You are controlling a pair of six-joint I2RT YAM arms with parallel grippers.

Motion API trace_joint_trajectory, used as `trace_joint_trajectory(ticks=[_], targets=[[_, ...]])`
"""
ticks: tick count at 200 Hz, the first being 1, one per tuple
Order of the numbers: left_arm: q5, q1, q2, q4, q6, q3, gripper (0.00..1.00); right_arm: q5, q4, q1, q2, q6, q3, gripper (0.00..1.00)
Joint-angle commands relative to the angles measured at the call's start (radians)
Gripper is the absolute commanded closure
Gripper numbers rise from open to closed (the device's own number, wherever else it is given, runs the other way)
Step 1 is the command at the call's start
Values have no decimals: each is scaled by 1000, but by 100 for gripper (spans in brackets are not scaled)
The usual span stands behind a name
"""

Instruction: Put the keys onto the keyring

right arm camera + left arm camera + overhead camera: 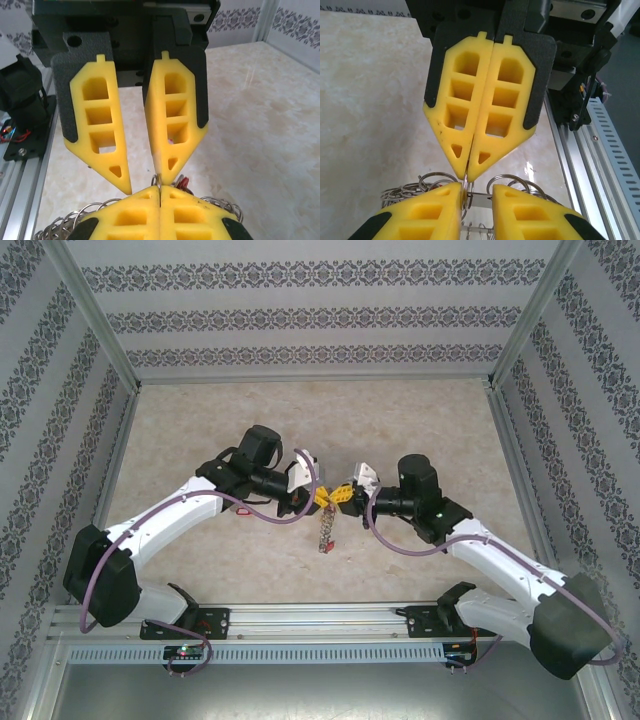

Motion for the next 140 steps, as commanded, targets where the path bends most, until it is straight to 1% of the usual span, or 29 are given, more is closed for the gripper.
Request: trace_joint_trajectory(ticks=[1, 36, 47, 59, 88, 98, 115, 129, 140], targets=[[50, 3, -18, 41, -29, -21, 77, 31, 177, -17, -46, 84, -7, 100], [16, 13, -26, 79, -66, -38, 77, 73, 237, -18, -81, 108, -33, 100], [28, 21, -26, 89, -84, -38, 77, 106, 276, -18, -91, 132, -45, 100], [40, 23, -24, 108, -101, -38, 77, 168, 349, -15, -102, 173, -65, 100], [77, 22, -22, 169, -151, -36, 77, 322, 588, 5, -102, 280, -139, 100], [83, 22, -24, 204, -182, -40, 77, 329, 638, 9, -94, 299, -152, 100], [87, 23, -26, 286, -254, -48, 77, 310, 644, 22, -83, 293, -157, 100], [61, 24, -29, 349, -308, -59, 77, 287, 646, 29, -75, 288, -160, 100], [40, 25, -33, 370, -320, -64, 76, 268, 644, 31, -72, 284, -160, 100]])
